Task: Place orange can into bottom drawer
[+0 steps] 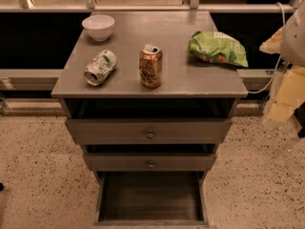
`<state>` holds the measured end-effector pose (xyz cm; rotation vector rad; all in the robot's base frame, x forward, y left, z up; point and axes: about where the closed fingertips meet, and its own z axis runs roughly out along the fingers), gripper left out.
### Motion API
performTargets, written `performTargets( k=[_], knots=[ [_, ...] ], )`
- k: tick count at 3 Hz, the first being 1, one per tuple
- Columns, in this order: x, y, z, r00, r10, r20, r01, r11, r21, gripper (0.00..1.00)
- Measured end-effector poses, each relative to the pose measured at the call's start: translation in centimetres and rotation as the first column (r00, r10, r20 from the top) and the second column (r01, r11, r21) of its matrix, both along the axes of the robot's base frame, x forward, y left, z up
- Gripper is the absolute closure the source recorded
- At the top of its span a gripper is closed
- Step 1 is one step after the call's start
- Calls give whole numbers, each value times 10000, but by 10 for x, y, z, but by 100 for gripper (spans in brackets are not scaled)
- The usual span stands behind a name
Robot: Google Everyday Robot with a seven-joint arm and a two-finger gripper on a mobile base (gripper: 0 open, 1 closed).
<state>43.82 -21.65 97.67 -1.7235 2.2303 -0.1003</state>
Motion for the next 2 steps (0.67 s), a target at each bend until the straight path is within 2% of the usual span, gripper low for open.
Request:
performTargets(
  k=[1, 2],
  knots=[
    [0, 0, 0, 10000, 0, 0, 0, 10000, 0, 0],
    [41, 36, 7, 9969, 430, 660, -470, 9970, 613, 0]
  ],
)
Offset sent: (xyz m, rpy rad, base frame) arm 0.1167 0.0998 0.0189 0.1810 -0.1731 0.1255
